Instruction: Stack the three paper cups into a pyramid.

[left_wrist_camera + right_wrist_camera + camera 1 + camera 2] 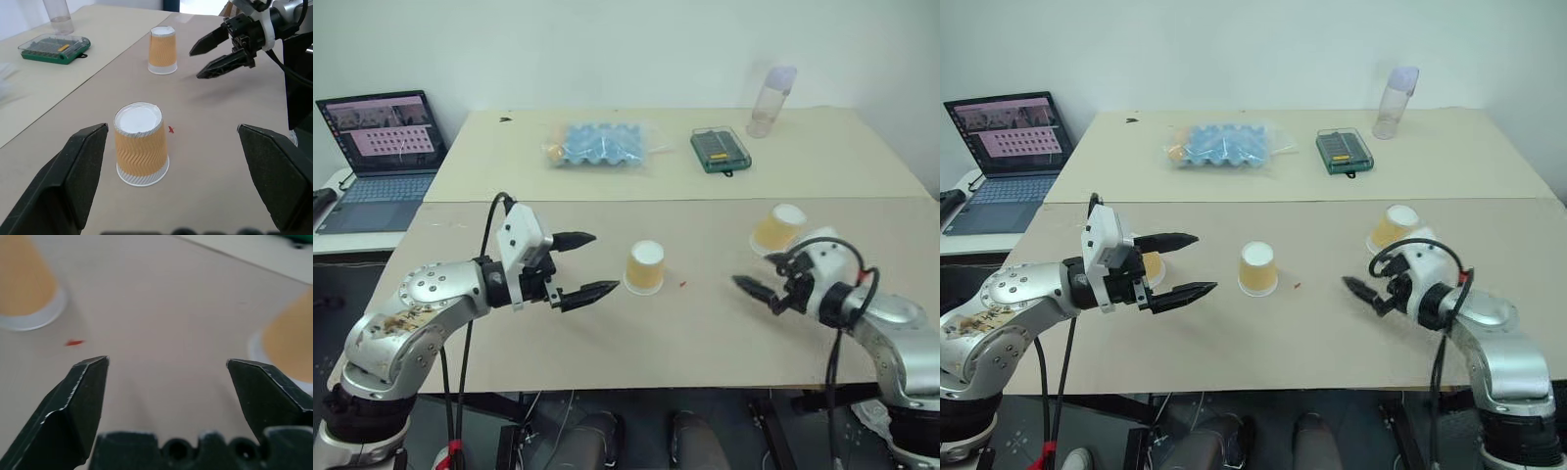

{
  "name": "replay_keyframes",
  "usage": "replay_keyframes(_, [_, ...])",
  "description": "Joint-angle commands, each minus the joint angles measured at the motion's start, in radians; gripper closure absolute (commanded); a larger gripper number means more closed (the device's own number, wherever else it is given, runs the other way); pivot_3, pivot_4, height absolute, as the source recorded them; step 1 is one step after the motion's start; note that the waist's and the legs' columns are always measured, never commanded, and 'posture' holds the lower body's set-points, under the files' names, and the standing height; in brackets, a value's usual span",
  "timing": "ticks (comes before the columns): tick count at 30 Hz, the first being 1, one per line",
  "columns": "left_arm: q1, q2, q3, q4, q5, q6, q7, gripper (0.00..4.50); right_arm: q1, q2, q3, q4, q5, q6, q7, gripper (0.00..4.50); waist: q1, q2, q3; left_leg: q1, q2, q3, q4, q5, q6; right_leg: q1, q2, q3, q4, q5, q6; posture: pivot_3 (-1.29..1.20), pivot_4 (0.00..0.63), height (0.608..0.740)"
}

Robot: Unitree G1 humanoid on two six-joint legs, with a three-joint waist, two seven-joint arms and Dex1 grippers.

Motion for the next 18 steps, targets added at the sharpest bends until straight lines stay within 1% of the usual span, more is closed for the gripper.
replay_keyframes(1, [-0.026, -0.002, 0.008, 0.003, -0.001, -0.013, -0.010, 0.00, -0.067, 0.110, 0.016, -0.043, -0.139, -0.038, -0.264, 0.03, -0.002, 0.000, 0.000, 0.000, 0.000, 0.000, 0.000, 0.000, 0.000, 0.000, 0.000, 0.000, 0.000, 0.000, 0.000, 0.00, 0.150, 0.740])
replay_keyframes(3, [-0.033, -0.003, 0.001, 0.008, 0.002, -0.015, -0.016, 0.00, -0.088, 0.161, 0.037, -0.006, -0.176, -0.068, -0.323, 0.03, -0.002, 0.000, 0.000, 0.000, 0.000, 0.000, 0.000, 0.001, -0.002, -0.003, 0.003, 0.000, 0.002, 0.000, -0.001, 0.00, 0.150, 0.740])
replay_keyframes(6, [-0.043, -0.003, -0.002, 0.009, 0.001, -0.012, -0.020, 0.00, -0.123, 0.195, 0.033, 0.046, -0.198, -0.108, -0.367, 0.03, -0.001, 0.000, 0.000, 0.000, 0.000, 0.000, 0.000, 0.002, -0.003, -0.003, 0.003, 0.000, 0.002, 0.001, -0.002, 0.00, 0.150, 0.740])
replay_keyframes(12, [-0.043, 0.000, 0.004, 0.001, 0.000, -0.007, -0.018, 0.00, -0.197, 0.196, -0.002, 0.175, -0.181, -0.188, -0.374, 0.03, -0.002, 0.000, 0.000, 0.000, -0.001, 0.000, -0.001, 0.003, -0.005, -0.002, 0.004, 0.000, 0.001, 0.001, -0.002, 0.00, 0.150, 0.740])
replay_keyframes(18, [-0.044, 0.002, 0.013, -0.001, -0.001, -0.003, -0.009, 0.00, -0.233, 0.209, -0.036, 0.260, -0.152, -0.238, -0.377, 0.03, -0.003, 0.000, 0.000, 0.000, -0.001, 0.000, -0.001, 0.003, -0.004, -0.002, 0.004, 0.000, 0.001, 0.001, -0.002, 0.00, 0.150, 0.740])
